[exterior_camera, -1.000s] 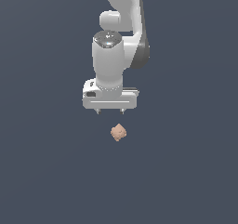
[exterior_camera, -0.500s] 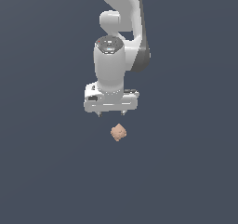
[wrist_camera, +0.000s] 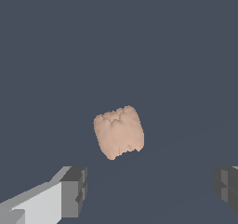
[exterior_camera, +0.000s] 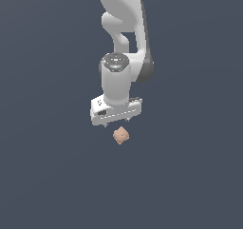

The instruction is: Pick up the object and move it to a goal position.

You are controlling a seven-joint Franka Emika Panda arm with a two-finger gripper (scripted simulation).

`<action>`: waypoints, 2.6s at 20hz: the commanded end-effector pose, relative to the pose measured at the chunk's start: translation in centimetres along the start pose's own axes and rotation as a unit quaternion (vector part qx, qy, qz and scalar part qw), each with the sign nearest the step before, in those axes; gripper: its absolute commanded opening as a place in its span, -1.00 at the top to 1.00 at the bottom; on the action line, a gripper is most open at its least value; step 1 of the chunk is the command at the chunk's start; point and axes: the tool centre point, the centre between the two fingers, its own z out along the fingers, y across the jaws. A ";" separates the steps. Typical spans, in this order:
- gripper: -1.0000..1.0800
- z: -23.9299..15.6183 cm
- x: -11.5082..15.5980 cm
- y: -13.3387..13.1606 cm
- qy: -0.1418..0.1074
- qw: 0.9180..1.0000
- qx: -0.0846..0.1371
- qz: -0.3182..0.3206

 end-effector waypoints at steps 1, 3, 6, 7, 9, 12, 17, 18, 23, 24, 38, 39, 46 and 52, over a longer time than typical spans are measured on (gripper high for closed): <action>-0.92 1.2 0.2 -0.4 -0.003 0.999 0.003 -0.036; -0.92 2.1 0.4 -0.7 -0.005 0.998 0.006 -0.062; -0.92 3.2 0.6 -1.0 -0.007 0.995 0.010 -0.095; -0.92 3.6 0.7 -1.1 -0.008 0.994 0.011 -0.104; -0.92 4.1 0.8 -1.3 -0.008 0.993 0.013 -0.121; -0.92 4.8 0.9 -1.6 -0.009 0.990 0.015 -0.140; -0.92 5.4 1.0 -1.8 -0.010 0.988 0.018 -0.156; -0.92 5.4 1.0 -1.8 -0.010 0.987 0.018 -0.157; -0.92 5.7 0.9 -1.8 -0.010 0.988 0.018 -0.156; -0.92 6.0 0.9 -1.8 -0.010 0.988 0.018 -0.156; 1.00 10.4 0.8 -2.0 -0.010 0.987 0.018 -0.158; 1.00 10.4 0.8 -2.0 -0.010 0.987 0.018 -0.158; 1.00 10.4 0.8 -2.0 -0.010 0.987 0.018 -0.158; 1.00 9.8 1.2 -2.7 -0.010 0.987 0.018 -0.158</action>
